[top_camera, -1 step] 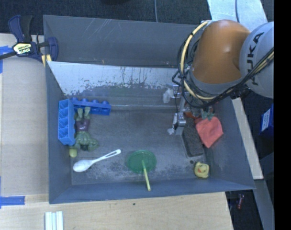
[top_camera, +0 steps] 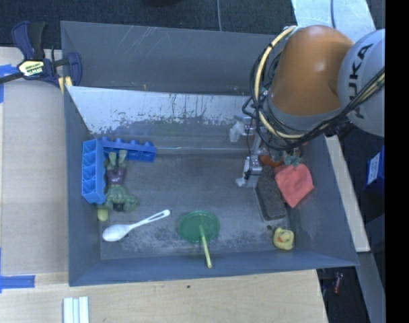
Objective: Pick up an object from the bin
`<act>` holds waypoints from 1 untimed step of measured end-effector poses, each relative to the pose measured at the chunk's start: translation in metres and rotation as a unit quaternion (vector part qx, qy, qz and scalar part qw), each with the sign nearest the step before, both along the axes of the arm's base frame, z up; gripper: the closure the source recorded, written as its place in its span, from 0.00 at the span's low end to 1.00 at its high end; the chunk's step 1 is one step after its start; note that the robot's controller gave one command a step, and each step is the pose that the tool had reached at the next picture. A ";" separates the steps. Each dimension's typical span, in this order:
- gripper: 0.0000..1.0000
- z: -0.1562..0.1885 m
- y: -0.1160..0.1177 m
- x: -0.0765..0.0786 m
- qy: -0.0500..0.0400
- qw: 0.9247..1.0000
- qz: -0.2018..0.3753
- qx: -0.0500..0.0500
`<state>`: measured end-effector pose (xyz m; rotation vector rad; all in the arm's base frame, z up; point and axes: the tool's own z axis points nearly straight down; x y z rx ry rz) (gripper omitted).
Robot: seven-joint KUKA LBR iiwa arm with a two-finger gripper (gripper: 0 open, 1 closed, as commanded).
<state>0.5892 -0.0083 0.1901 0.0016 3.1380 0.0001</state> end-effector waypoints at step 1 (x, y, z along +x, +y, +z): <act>0.00 -0.070 0.029 -0.015 -0.003 0.999 0.033 0.000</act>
Offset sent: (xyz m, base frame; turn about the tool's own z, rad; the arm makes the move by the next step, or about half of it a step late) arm -0.0393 0.0127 -0.0938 -0.0389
